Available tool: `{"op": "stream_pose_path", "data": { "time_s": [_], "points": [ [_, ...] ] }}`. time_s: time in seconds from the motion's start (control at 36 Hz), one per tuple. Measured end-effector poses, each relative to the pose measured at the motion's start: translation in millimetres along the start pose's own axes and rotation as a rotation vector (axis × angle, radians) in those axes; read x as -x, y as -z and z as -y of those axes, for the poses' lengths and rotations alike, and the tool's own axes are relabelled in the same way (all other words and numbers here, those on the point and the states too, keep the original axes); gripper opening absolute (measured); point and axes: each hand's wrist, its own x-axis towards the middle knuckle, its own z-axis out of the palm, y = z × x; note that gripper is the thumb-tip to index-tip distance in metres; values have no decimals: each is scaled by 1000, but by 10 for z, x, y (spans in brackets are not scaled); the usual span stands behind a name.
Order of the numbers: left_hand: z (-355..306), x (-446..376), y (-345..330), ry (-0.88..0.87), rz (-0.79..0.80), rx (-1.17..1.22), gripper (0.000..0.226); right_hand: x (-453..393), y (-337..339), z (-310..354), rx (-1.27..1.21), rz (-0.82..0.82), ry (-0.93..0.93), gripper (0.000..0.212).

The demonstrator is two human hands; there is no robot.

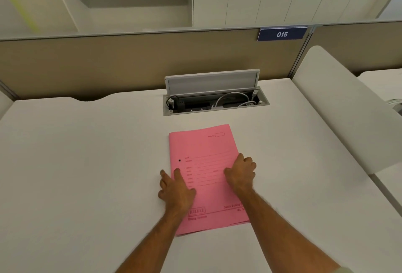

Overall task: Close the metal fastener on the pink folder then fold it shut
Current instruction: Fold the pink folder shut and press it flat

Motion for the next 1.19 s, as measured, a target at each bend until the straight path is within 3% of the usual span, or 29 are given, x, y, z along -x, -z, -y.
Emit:
{"op": "stream_pose_path", "data": {
  "time_s": [0.08, 0.17, 0.39, 0.58, 0.72, 0.89, 1.03, 1.19],
  "points": [
    [-33, -31, 102, 130, -46, 174, 62, 15, -76, 1, 9, -3, -20, 44],
    [-69, -64, 179, 200, -33, 341, 61, 42, -133, 13, 20, -21, -41, 47],
    [10, -197, 255, 269, 120, 878, 32, 121, -213, 87, 48, -49, -79, 61],
    [119, -192, 429, 143, 99, 944, 37, 106, -241, 142, -133, -99, -109, 70],
    [243, -351, 621, 84, 69, 980, 32, 96, -229, 331, -445, -101, -71, 80],
    [427, -608, 987, 46, -74, 969, 34, 83, -232, 804, -596, -81, 58, 70],
    [580, -907, 1329, 40, -258, 880, 28, 27, -313, 1297, -663, -44, 137, 49],
    [722, -1285, 1700, 61, -411, 729, 25, -99, -454, 1853, -651, 10, 213, 50]
  ]
}}
